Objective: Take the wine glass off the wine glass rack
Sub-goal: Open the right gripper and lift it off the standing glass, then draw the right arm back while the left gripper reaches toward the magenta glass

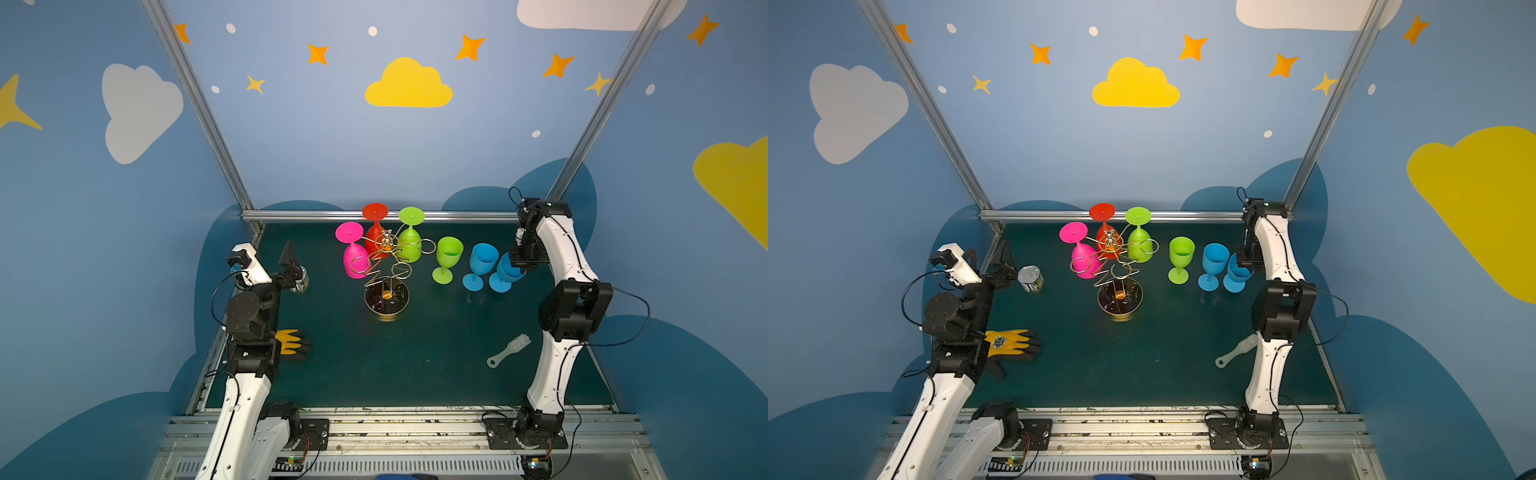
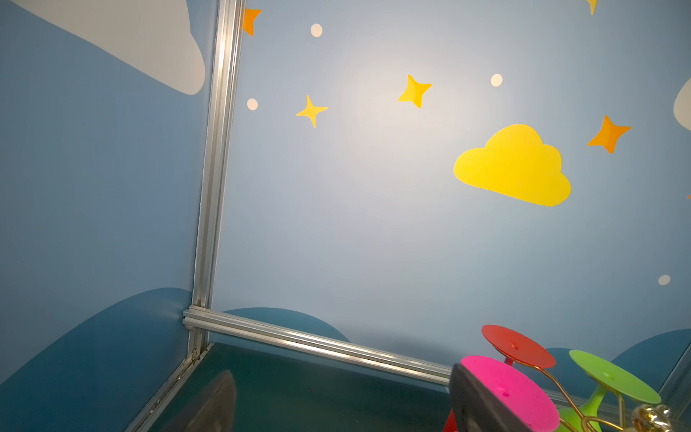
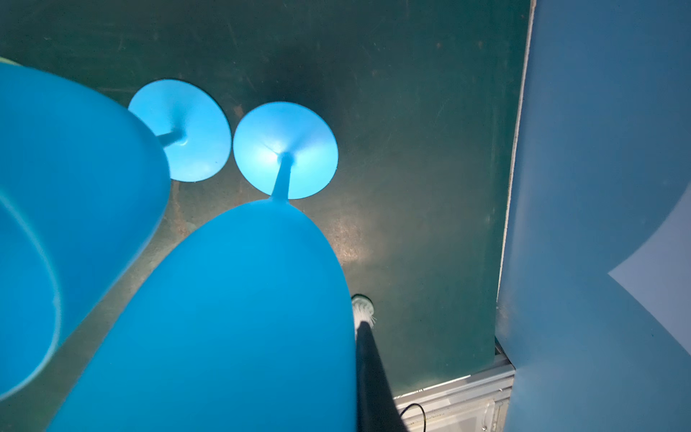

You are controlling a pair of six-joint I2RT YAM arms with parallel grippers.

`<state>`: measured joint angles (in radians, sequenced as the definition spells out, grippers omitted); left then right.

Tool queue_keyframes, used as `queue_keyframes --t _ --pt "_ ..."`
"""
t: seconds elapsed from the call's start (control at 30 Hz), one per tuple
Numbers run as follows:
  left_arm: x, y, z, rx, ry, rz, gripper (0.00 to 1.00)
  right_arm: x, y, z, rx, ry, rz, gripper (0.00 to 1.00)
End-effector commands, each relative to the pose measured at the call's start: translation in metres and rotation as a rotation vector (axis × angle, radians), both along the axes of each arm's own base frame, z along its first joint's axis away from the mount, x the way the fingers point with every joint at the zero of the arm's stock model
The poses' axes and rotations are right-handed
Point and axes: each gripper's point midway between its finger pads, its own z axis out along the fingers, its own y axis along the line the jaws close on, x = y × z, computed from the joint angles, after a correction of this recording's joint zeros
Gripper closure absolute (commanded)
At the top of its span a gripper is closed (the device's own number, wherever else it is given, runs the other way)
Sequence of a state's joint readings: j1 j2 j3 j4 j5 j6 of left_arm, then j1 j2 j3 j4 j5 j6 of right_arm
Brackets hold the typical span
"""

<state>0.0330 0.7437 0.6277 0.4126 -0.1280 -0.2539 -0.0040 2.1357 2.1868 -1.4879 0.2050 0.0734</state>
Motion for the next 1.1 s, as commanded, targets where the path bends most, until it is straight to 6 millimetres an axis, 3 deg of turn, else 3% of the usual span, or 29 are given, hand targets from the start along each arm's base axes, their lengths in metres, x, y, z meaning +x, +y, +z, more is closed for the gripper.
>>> queue_keyframes --t 0.0,0.2,0.67,0.8,1.07 --pt "0.000 0.002 0.000 0.006 -0.010 0.008 0.12 -0.001 0.002 -0.010 0.034 0.050 -0.018 1.00" --pt "0.002 0.003 -0.002 0.002 -0.003 0.008 0.12 0.007 0.005 -0.013 0.053 0.045 -0.020 0.99" --pt "0.003 0.010 -0.005 -0.010 0.011 0.037 0.12 0.012 0.003 0.010 0.104 -0.035 -0.039 0.75" --pt "0.002 0.012 -0.005 -0.014 0.012 0.042 0.11 0.012 0.007 0.034 0.150 -0.115 -0.043 0.70" --pt "0.003 0.013 -0.007 -0.026 0.022 0.050 0.11 0.006 0.024 0.113 0.257 -0.385 -0.026 0.58"
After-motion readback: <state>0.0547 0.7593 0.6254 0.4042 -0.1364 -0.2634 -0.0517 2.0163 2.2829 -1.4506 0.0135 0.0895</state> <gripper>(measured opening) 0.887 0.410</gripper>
